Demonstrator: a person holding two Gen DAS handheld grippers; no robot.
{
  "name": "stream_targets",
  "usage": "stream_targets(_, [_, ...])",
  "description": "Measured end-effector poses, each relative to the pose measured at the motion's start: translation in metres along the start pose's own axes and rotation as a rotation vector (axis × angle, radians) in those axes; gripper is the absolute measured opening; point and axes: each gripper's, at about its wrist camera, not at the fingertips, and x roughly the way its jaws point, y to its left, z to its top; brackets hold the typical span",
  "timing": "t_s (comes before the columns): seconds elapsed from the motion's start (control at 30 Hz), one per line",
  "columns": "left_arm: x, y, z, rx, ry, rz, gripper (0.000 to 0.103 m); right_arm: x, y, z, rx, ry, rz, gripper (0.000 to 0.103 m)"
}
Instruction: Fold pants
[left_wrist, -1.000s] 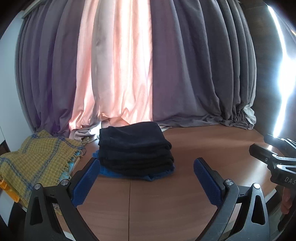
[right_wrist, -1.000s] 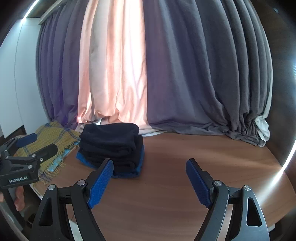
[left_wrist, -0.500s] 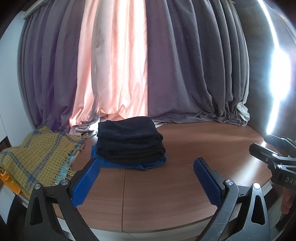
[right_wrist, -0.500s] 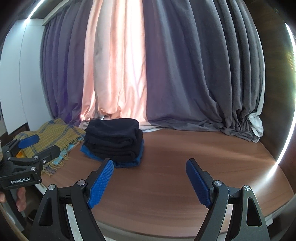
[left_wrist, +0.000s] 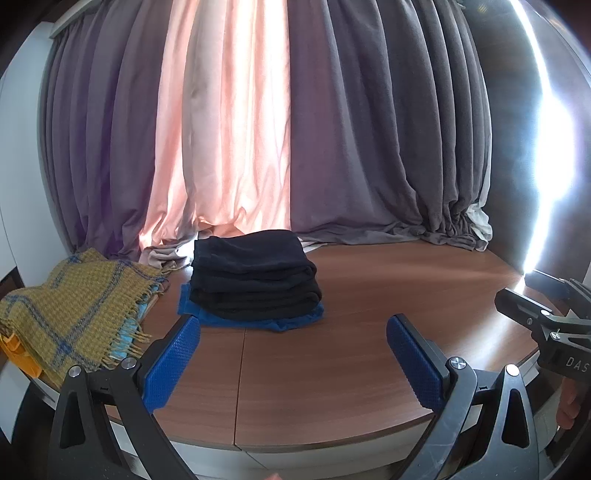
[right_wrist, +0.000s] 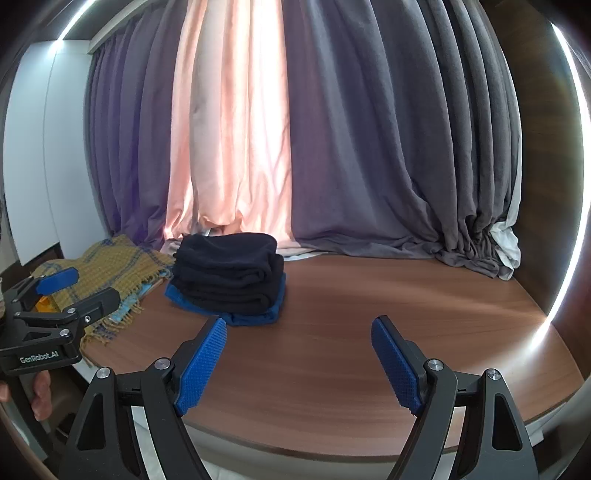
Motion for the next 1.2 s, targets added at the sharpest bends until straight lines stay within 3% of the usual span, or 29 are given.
stream_targets(1.2, [-0.023, -0.024, -0.012, 0.019, 0.027, 0.013, 0.103, -0.025, -0.007, -0.014, 0.021, 0.013, -0.02, 0.082])
